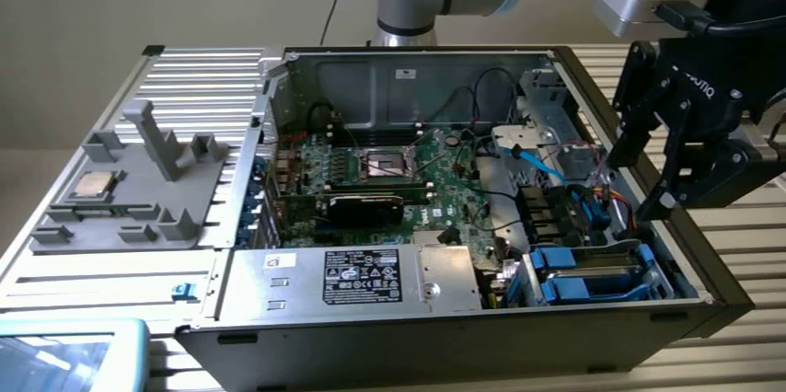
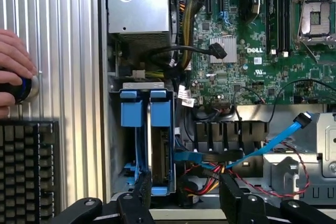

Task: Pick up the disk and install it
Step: 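Insert the first disk wire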

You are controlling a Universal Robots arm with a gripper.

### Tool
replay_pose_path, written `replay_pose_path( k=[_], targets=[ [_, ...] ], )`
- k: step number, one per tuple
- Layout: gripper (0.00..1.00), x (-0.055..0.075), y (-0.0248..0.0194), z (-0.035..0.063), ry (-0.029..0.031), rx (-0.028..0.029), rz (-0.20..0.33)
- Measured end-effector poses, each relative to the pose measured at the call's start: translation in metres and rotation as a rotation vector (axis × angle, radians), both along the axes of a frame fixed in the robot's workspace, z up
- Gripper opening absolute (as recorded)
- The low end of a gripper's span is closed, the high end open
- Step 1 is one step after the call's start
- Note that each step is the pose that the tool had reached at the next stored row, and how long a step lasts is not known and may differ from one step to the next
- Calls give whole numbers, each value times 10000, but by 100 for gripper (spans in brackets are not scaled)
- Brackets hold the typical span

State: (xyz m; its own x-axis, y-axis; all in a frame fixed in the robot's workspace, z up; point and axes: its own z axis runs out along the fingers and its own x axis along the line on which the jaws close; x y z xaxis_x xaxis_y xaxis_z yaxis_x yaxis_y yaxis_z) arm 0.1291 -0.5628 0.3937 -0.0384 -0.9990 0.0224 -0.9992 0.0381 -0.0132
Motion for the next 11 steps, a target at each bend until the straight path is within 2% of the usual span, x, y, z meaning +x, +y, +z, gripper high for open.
replay_pose_path(
  k=[2,7,9,11],
  targets=[
    [63,27,4,-11,0,24,-30],
    [63,31,5,-45,-3,238,-487],
    [63,34,10,-69,-3,275,-547],
    [63,45,30,-106,-3,284,-558]
  ],
)
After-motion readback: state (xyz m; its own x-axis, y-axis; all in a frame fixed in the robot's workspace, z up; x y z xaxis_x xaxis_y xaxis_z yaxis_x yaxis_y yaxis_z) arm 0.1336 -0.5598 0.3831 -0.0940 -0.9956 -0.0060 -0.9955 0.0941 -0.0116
